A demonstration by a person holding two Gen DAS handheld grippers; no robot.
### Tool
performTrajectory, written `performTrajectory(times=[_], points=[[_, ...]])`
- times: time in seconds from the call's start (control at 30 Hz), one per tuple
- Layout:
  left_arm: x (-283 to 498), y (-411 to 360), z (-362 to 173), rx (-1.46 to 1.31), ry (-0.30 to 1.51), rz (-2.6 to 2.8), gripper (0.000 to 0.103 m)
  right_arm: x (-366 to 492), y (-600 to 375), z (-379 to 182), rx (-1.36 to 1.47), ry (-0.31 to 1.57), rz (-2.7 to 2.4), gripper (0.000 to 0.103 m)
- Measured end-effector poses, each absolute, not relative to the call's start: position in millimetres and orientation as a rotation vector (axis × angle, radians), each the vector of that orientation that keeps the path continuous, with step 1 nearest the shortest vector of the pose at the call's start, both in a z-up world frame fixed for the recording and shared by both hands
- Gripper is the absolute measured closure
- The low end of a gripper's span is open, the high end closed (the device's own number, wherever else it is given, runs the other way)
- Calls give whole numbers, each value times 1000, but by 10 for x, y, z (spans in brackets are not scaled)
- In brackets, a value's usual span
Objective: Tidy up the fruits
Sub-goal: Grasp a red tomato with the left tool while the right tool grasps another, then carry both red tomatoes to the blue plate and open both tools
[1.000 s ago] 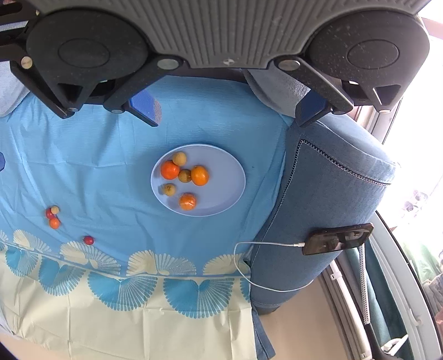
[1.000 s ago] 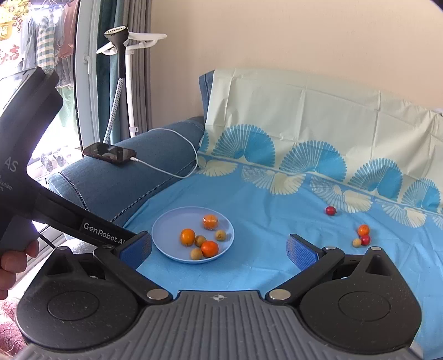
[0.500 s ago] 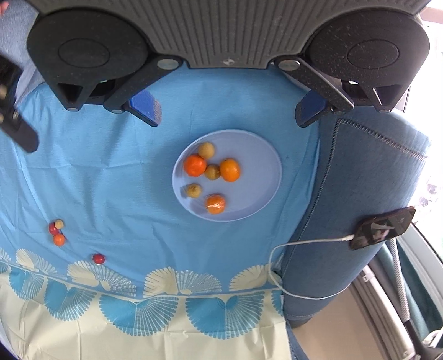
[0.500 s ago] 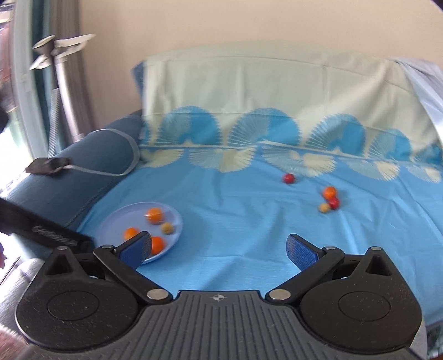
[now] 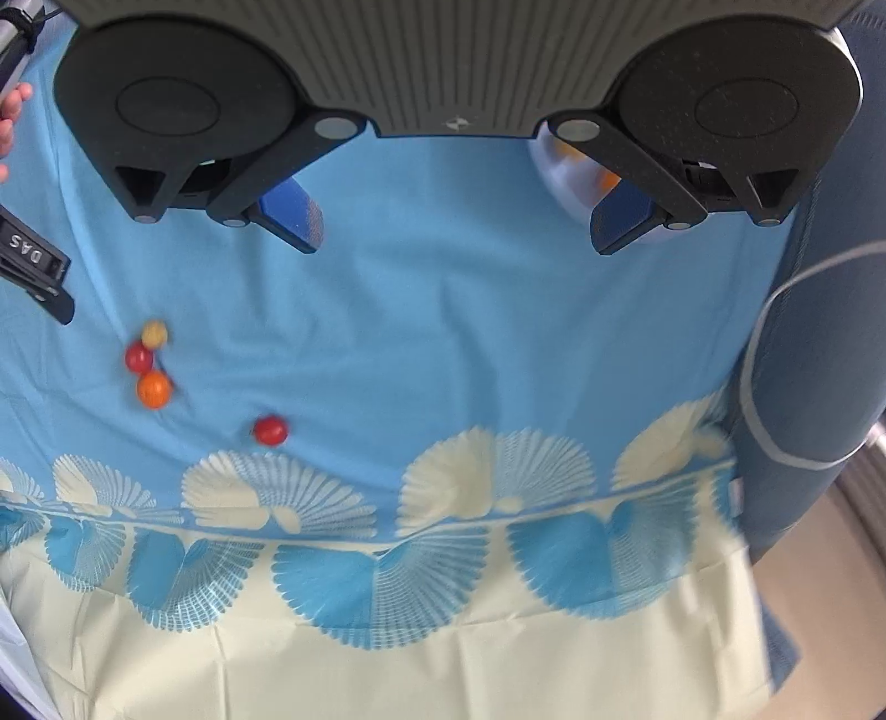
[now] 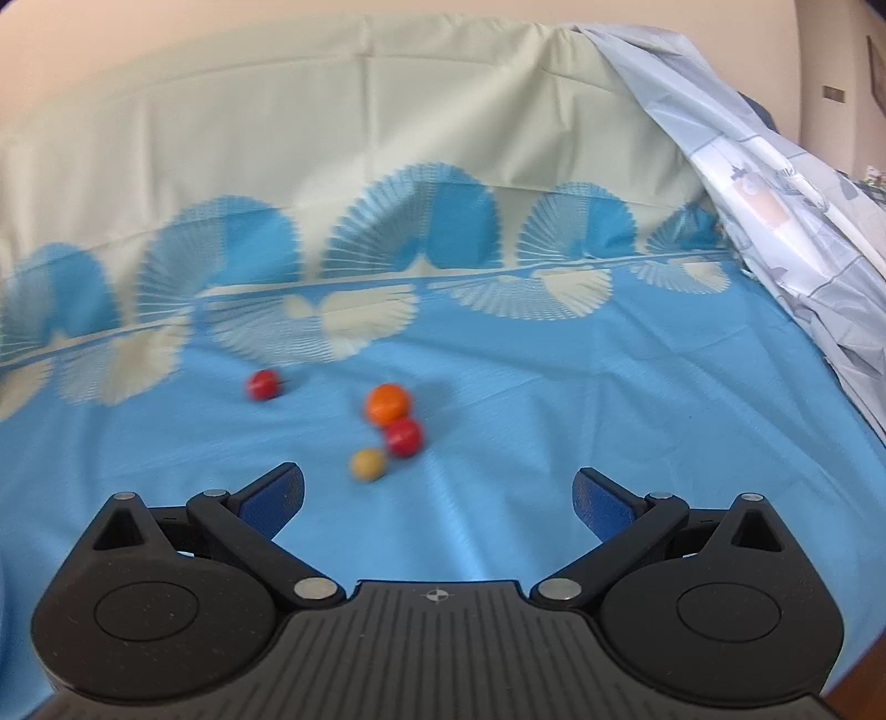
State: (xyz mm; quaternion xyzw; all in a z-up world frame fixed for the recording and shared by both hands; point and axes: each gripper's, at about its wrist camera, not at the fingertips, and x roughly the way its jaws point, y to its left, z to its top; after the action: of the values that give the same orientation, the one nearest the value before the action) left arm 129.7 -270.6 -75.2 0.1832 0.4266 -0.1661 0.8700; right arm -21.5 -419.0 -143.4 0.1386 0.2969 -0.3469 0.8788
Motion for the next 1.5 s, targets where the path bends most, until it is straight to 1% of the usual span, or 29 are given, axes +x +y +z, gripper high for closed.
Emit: performTrajectory(times=[0.17, 0.33, 0.47, 0.7, 0.73, 0.77, 0.8, 0.83, 0.87, 1.03, 1.23, 1.37, 1.43, 1.5], points=[[1918, -3412, -1156, 394, 896, -423, 0, 341, -4834, -2003, 276, 707, -740, 1], [2408, -3988, -1600, 433, 889, -502, 0, 675, -5000, -2426, 219, 780, -607, 2], [2621, -4361, -1867, 466, 870, -546, 0, 803, -4889, -2506, 126, 740, -542, 1], [2774, -4760, -2135, 511, 924, -681, 1, 808, -4942, -2496, 162, 733, -522, 1], [2768, -4764, -2129, 492, 921, -691, 10, 808, -4929, -2491, 156, 734, -520, 5], [2775, -4768, -2110, 470, 930, -705, 31, 798, -4914, -2474, 159, 725, -508, 22], [2769, -4772, -2075, 451, 936, -721, 44, 792, -4899, -2453, 163, 716, -501, 47], [2738, -4775, -2037, 447, 931, -734, 67, 791, -4877, -2432, 157, 715, -504, 57], [2696, -4769, -2002, 450, 930, -739, 67, 787, -4857, -2418, 153, 717, -497, 72], [2497, -4448, -1830, 426, 954, -705, 67, 667, -4855, -2361, 196, 702, -564, 72], [1976, -3740, -1355, 343, 994, -603, 67, 356, -5064, -2252, 266, 692, -824, 72], [1561, -3165, -973, 290, 1034, -558, 67, 44, -4955, -1887, 339, 636, -816, 72], [1350, -2875, -786, 260, 1054, -557, 67, -187, -4730, -1643, 369, 609, -744, 72], [1124, -2626, -605, 268, 1029, -548, 67, -494, -4419, -1403, 376, 594, -658, 72]])
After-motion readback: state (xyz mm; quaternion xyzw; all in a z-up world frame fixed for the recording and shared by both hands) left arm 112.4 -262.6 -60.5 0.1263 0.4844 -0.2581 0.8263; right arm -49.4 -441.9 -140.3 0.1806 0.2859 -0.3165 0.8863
